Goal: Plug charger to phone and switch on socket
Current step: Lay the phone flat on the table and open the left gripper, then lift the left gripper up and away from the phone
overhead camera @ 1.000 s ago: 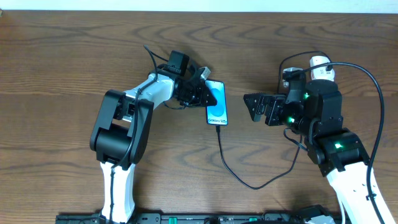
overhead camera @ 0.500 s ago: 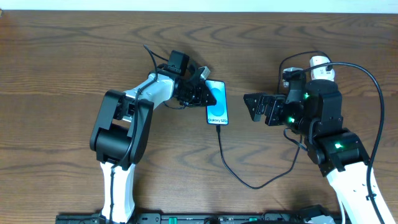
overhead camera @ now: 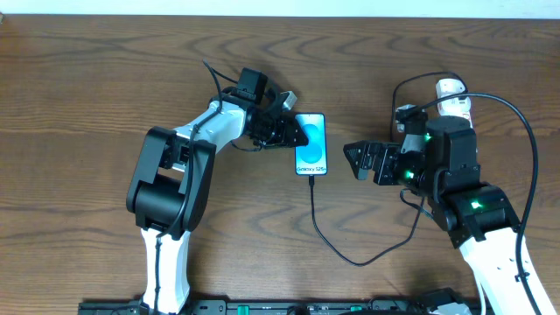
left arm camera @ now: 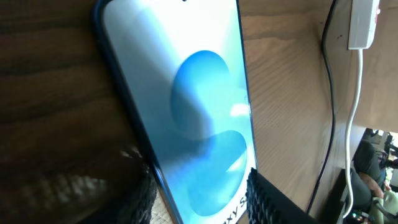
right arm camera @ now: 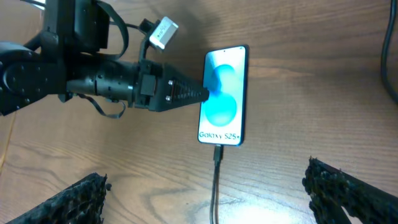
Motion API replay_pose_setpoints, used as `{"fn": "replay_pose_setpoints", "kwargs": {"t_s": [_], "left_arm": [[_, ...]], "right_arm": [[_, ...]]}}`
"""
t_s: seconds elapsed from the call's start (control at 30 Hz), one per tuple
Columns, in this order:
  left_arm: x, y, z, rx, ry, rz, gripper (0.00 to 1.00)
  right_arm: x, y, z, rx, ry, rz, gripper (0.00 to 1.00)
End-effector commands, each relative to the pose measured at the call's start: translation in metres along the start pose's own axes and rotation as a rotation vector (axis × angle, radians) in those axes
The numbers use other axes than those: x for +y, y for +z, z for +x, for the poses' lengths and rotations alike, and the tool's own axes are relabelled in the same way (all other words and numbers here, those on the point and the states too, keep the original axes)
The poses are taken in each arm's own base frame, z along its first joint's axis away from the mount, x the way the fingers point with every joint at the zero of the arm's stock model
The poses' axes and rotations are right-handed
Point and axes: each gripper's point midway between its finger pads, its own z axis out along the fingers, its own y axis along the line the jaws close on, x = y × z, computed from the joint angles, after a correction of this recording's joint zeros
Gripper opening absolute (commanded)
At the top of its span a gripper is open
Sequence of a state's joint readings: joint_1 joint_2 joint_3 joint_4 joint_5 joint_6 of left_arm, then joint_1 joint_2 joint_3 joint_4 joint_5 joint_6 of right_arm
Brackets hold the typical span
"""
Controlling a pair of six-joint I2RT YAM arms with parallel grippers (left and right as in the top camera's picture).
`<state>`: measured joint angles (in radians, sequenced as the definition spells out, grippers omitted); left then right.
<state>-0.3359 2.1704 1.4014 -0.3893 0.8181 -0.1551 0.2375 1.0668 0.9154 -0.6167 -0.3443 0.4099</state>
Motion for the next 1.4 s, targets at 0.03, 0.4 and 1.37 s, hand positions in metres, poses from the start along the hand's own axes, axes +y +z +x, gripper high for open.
{"fn": "replay_pose_setpoints", "kwargs": {"t_s": [0.03,0.4,1.37], "left_arm": [[0.018,0.002,0.003,0.005,-0.009,-0.076,0.59],[0.034,0.000,0.000,-0.014,-0.008,-0.168,0.95],[-0.029,-0.255,-0.050,-0.564,0.093,-0.375,0.95]], "right_arm": [[0.000,-0.003,-0.002,-0.001,0.010,-0.001,0.99],[-0.001,-0.003,0.002,0.013,0.015,0.005,0.99],[-0.018,-0.004,0.001,0.000,0.022,0.099,0.99]]}}
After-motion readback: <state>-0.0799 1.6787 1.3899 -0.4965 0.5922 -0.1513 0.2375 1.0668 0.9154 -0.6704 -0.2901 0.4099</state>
